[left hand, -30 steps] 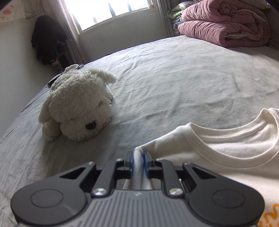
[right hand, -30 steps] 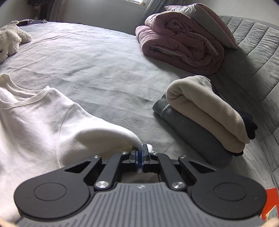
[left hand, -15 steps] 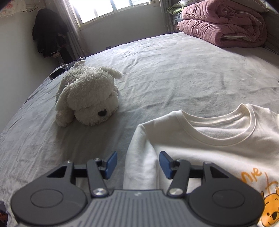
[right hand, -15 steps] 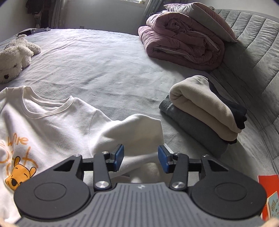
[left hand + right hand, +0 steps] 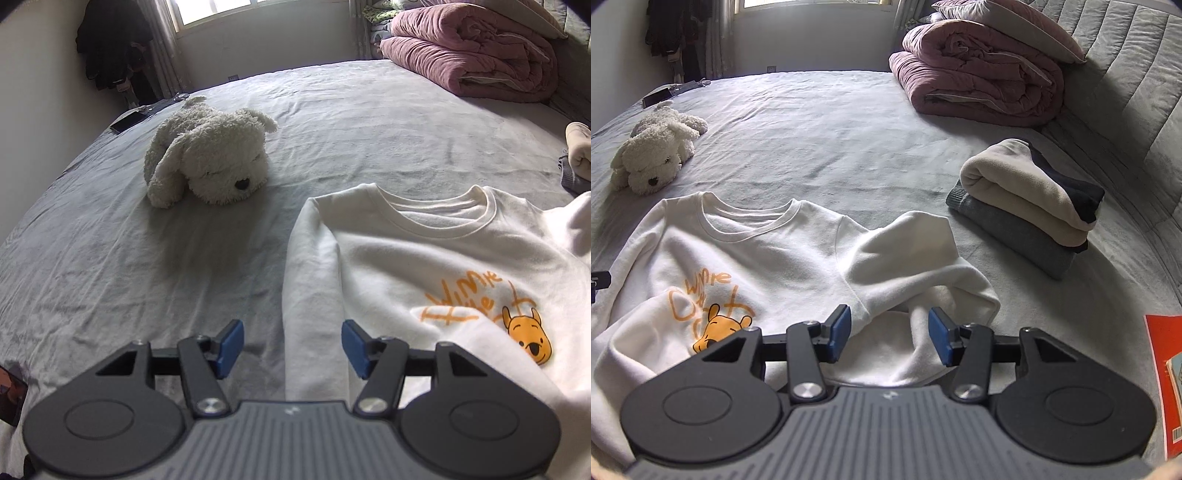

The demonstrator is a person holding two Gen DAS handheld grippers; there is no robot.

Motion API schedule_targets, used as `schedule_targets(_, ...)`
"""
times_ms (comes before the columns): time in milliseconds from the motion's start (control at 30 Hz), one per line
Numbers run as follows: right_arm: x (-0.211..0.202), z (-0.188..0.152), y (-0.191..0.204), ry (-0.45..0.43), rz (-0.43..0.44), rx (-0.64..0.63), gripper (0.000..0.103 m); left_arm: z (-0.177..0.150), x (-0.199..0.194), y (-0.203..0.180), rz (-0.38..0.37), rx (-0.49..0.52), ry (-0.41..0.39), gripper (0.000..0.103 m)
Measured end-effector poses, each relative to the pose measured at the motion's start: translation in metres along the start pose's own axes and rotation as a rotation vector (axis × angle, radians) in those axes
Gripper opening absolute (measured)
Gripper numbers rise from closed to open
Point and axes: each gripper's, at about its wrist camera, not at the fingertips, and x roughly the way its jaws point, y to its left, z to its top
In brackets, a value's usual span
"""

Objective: Fold clothes

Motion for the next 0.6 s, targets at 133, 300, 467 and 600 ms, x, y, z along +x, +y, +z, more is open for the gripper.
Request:
schedule_targets(133,-0.013,-0.01,0.008,0.001,0.036,0.011,0.052,-0.019,-0.013,0.009,-0.028,-0.019,0.017,0.061)
schedule_targets(300,-0.024,-0.024,0.012,0.009,0.098,0.05,0.057,-0.044,-0.024,0.026,-0.103,-0.086,0.047,0.061)
schedule_targets(467,-0.018,-0.045,0.012,0.044,0.181,0.133,0.057,-0.073,-0.024,0.043,-0.201,-0.199,0.07,0.061)
schedule_targets(600,-0.007,-0.067,0.009,0.109,0.245,0.221,0.057,-0.092,-0.023,0.05,-0.276,-0.241,0.088,0.059)
